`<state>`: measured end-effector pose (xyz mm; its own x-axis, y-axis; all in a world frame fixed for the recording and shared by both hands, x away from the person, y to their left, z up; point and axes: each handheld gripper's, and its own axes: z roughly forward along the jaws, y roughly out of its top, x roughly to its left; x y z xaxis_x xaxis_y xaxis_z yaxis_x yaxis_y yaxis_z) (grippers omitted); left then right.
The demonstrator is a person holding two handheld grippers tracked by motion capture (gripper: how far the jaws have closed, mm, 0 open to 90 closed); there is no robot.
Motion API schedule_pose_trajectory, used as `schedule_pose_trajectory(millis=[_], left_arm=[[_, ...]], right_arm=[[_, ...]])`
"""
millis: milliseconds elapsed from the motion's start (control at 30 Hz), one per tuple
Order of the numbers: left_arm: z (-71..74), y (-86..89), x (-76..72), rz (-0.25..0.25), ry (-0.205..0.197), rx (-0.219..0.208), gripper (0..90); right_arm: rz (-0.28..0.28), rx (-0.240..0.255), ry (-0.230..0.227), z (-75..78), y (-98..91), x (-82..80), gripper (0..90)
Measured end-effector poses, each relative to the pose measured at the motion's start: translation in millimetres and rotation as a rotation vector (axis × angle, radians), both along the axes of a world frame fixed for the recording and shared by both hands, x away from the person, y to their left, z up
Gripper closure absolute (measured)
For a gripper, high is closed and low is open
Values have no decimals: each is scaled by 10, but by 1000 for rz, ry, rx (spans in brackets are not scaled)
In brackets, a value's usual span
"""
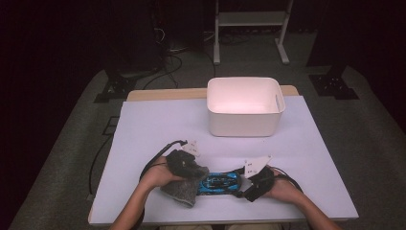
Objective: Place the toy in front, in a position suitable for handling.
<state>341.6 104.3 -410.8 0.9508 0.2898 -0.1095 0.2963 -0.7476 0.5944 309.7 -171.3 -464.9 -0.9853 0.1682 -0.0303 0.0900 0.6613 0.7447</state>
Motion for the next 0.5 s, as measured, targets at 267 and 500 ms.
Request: schedule_pose_trajectory(millis=[267,500], left_arm=[[-31,-356,72,-39,-22,21,779],[-38,-253,48,-29,-18,-2,779]], right_arm=[[-3,0,4,1,0,-2,244],[-3,0,5,1,1,-3,245]])
